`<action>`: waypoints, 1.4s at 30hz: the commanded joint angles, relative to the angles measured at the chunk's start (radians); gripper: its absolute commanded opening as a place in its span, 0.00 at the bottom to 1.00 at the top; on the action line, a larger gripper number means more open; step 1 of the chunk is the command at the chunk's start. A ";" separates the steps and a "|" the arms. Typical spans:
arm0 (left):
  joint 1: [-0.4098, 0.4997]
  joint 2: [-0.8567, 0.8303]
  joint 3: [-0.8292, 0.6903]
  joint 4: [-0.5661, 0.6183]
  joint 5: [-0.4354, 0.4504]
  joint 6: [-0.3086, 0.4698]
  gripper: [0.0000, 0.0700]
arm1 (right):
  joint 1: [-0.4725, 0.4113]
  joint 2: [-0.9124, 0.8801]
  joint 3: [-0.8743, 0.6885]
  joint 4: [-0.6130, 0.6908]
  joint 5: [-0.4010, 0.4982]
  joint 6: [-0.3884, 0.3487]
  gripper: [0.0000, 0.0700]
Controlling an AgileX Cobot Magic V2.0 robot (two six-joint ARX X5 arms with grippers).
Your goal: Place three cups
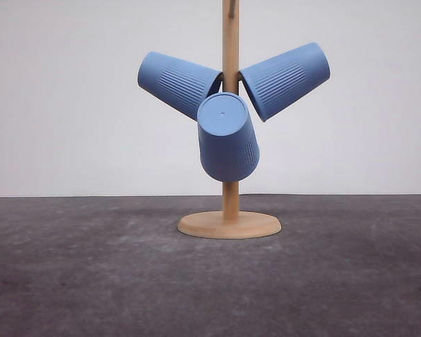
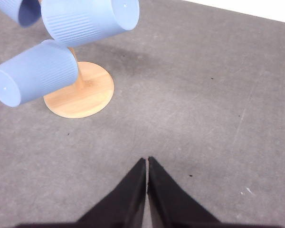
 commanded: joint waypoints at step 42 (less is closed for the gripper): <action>-0.001 -0.001 -0.015 -0.005 0.002 -0.044 0.02 | -0.279 -0.493 -0.852 0.840 0.078 -0.016 0.00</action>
